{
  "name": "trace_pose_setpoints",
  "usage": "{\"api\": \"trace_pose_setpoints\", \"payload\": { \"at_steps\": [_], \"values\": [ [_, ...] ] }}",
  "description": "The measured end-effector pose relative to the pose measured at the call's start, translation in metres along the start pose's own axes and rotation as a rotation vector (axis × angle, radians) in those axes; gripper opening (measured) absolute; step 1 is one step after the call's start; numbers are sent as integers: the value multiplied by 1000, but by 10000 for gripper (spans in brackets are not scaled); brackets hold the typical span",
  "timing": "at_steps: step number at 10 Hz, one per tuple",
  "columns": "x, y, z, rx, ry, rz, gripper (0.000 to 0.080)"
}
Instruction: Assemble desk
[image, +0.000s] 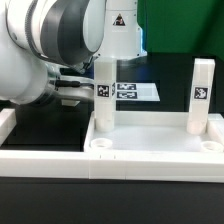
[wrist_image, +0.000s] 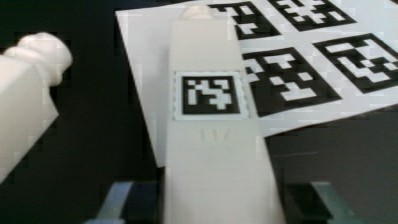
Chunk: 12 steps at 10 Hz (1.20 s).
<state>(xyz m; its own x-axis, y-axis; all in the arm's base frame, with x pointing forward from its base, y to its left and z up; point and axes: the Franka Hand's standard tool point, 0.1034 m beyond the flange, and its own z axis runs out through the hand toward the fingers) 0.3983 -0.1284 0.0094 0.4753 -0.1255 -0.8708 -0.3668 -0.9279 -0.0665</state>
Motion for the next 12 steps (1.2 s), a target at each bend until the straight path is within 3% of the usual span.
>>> {"api": "trace_pose_setpoints", "payload": {
  "at_steps": [4, 9, 12],
  "values": [
    [-2, 6, -14, -5, 19, -28, 288],
    [-32, -9, -82, -32, 70, -82, 290],
    [-31, -8, -83, -39, 80, -81, 290]
  ]
}}
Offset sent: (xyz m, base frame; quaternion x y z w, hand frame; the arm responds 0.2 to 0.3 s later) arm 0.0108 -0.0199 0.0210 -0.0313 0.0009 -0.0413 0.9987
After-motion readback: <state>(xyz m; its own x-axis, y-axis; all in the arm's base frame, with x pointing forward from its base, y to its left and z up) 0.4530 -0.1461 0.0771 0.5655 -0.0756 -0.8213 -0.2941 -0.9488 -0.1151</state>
